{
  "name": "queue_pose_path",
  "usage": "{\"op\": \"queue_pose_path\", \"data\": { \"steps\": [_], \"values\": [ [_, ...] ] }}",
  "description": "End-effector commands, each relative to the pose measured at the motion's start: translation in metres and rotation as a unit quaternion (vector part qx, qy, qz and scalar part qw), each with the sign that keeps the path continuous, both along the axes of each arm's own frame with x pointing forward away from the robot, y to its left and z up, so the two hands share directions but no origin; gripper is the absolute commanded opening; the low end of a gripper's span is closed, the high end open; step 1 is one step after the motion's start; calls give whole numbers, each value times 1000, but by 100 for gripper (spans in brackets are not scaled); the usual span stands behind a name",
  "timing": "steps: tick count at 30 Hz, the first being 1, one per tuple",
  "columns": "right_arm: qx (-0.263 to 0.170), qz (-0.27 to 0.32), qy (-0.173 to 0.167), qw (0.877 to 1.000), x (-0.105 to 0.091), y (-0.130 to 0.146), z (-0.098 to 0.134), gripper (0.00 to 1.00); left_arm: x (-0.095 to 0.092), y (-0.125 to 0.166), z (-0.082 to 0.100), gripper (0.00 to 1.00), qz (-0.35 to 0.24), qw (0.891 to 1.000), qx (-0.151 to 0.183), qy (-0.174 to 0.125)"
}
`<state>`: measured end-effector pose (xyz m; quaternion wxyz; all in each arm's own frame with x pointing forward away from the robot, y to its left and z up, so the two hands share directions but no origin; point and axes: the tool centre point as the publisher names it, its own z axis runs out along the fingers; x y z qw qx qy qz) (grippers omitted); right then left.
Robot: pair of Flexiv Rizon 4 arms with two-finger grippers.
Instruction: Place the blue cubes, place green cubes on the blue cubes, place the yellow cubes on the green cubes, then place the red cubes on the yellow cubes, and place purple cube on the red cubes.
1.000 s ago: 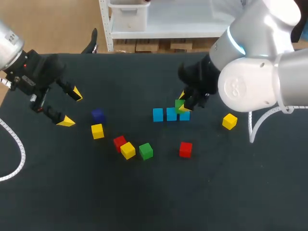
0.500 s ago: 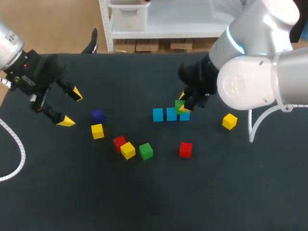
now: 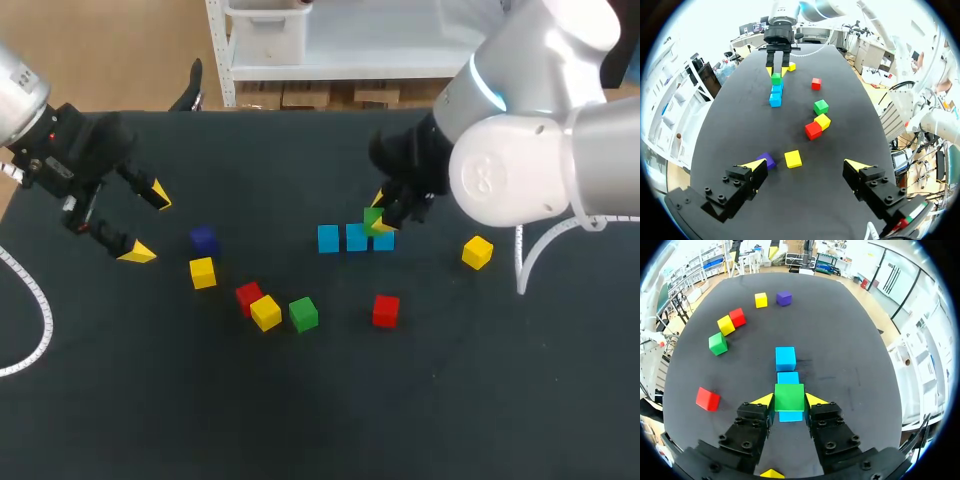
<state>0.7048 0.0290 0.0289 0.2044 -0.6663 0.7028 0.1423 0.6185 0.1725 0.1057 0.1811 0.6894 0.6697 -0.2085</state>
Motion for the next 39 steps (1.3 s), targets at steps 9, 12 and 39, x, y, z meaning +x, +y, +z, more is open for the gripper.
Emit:
{"op": "queue_pose_path", "data": {
  "steps": [9, 12, 39],
  "values": [
    [0, 0, 5, 1000, 2, 0, -3, 2, 0, 1, 0, 100, -1, 1000, -2, -1],
    [-1, 0, 6, 1000, 2, 0, -3, 4, 0, 1, 0, 100, -1, 1000, -2, -1],
    [-3, -1, 11, 1000, 5, -1, -4, 89, 0, 1, 0, 100, -1, 1000, -2, -1]
  ]
}}
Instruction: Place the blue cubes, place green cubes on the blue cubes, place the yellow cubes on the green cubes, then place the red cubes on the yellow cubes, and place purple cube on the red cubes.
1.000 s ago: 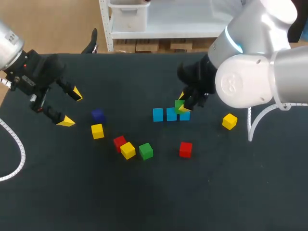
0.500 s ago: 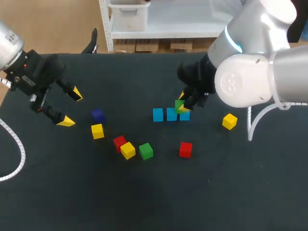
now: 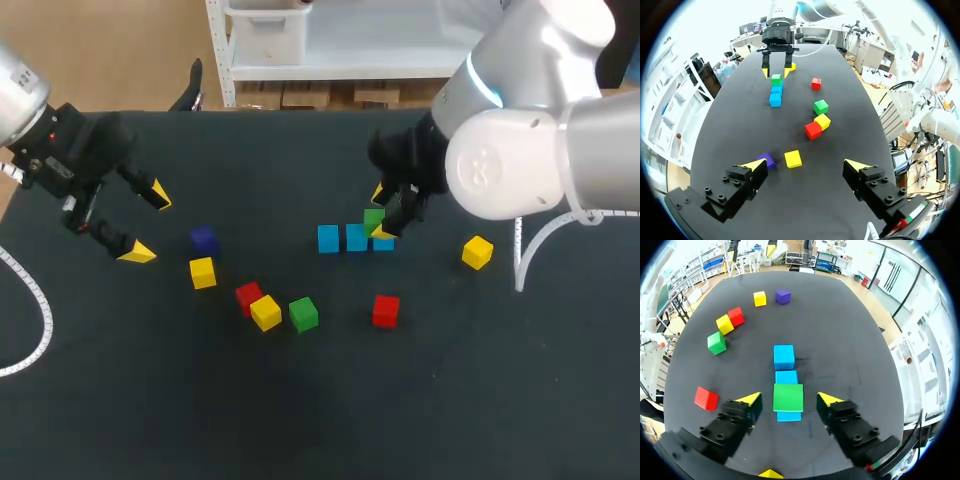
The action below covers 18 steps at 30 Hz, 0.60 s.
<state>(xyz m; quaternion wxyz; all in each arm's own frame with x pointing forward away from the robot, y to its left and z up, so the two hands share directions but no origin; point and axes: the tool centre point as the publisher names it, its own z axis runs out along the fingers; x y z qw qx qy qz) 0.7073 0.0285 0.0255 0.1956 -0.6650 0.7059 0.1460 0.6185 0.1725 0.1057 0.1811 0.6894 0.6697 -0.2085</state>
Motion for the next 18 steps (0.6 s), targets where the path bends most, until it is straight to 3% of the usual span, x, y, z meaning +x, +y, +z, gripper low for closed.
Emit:
{"op": "queue_pose_path", "data": {
  "steps": [1, 10, 18],
  "values": [
    [0, -1, 1, 1000, 2, -1, 0, 98, 0, 1, 0, 100, -1, 1000, -2, -1],
    [14, -22, -2, 1000, 8, -17, 14, 100, 0, 1, 0, 100, -1, 1000, -2, -1],
    [90, -28, -3, 996, 4, -57, 37, 100, 0, 1, 0, 100, -1, 1000, -2, -1]
  ]
}}
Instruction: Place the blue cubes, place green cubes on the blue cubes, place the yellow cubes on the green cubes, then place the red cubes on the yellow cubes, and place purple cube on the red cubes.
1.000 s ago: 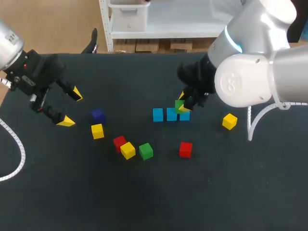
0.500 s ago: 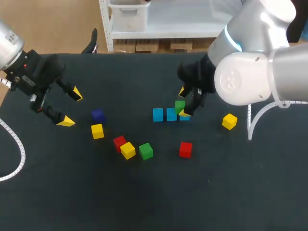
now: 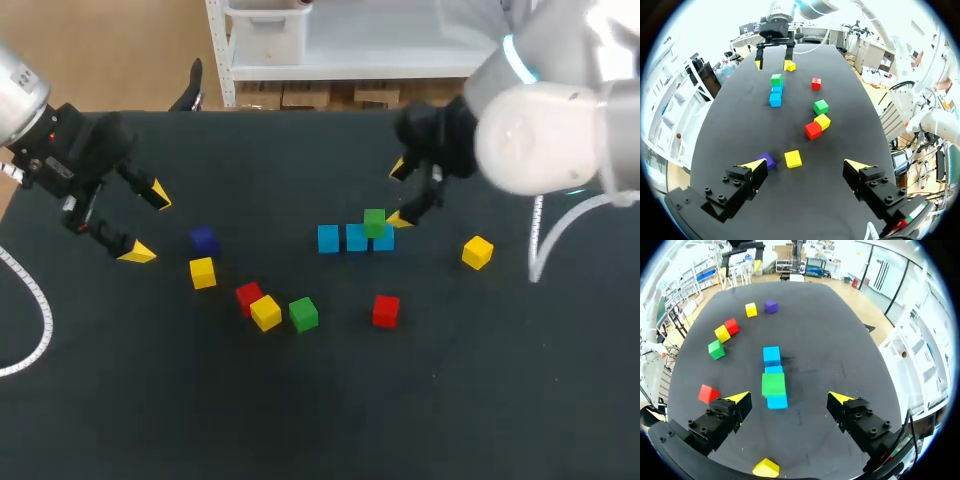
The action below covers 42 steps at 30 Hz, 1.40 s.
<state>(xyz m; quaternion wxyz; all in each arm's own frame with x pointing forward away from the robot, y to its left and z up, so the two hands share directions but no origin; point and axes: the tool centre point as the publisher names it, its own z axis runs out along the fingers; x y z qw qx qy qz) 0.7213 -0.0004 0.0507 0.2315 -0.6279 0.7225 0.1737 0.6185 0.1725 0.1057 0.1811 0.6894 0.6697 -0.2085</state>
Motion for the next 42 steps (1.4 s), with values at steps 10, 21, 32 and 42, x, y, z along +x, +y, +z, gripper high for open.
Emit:
{"op": "queue_pose_path", "data": {
  "steps": [10, 21, 32, 42],
  "values": [
    [70, 26, -17, 997, -26, -86, 29, 100, 0, 1, 0, 100, -1, 1000, -2, -1],
    [113, -11, -23, 993, -40, -152, 35, 100, 0, 1, 0, 100, -1, 1000, -2, -1],
    [135, 28, 3, 990, -52, -185, 37, 100, 0, 1, 0, 100, -1, 1000, -2, -1],
    [123, 53, 30, 991, -58, -205, 34, 100, 0, 1, 0, 100, -1, 1000, -2, -1]
  ]
}}
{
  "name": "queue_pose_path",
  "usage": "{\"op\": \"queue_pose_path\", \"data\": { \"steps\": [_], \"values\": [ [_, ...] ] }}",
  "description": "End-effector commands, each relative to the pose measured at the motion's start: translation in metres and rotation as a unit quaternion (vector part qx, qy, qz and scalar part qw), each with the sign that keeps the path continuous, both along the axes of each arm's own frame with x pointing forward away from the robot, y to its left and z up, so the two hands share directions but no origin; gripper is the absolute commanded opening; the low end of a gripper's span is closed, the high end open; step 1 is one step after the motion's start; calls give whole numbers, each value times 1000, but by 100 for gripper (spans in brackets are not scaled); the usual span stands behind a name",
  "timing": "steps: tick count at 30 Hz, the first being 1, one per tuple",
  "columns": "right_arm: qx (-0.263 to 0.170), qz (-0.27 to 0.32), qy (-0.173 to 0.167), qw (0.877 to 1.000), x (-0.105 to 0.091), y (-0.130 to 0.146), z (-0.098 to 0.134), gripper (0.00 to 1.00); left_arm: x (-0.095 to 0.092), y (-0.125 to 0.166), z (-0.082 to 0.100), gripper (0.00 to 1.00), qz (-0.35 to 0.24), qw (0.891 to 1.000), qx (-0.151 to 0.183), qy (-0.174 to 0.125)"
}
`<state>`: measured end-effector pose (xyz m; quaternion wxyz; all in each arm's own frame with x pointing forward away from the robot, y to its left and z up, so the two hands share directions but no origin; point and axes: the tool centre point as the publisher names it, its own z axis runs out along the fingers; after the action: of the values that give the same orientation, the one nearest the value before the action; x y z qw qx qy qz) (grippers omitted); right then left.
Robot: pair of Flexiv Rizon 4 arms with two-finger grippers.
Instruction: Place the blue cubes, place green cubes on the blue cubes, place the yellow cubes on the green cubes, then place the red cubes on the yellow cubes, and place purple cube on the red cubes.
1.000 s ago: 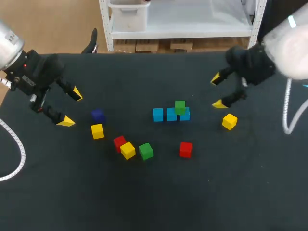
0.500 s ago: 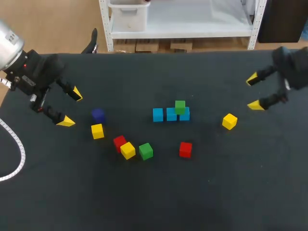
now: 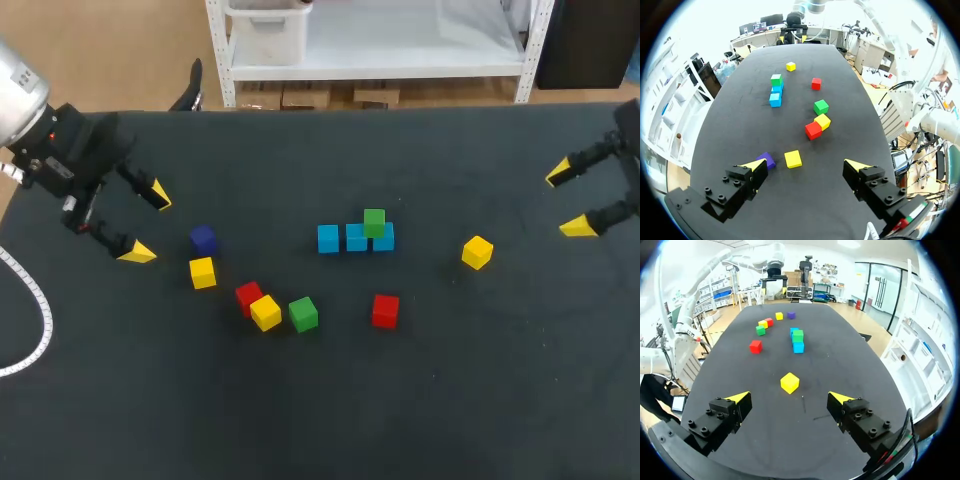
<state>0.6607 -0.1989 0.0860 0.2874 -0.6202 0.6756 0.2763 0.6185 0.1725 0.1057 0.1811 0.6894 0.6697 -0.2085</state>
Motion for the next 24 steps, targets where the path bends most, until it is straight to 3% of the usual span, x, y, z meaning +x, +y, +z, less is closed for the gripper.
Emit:
{"op": "queue_pose_path", "data": {
  "steps": [1, 19, 24],
  "values": [
    [1, 21, 19, 1000, 2, -8, -2, 100, 0, 1, 0, 100, -1, 1000, -2, -1],
    [-32, 38, 35, 998, 3, -16, -5, 100, 0, 1, 0, 100, -1, 1000, -2, -1],
    [-32, 38, 35, 998, 3, -16, -5, 100, -7, -18, -1, 100, -7, 1000, 2, 1]
  ]
}}
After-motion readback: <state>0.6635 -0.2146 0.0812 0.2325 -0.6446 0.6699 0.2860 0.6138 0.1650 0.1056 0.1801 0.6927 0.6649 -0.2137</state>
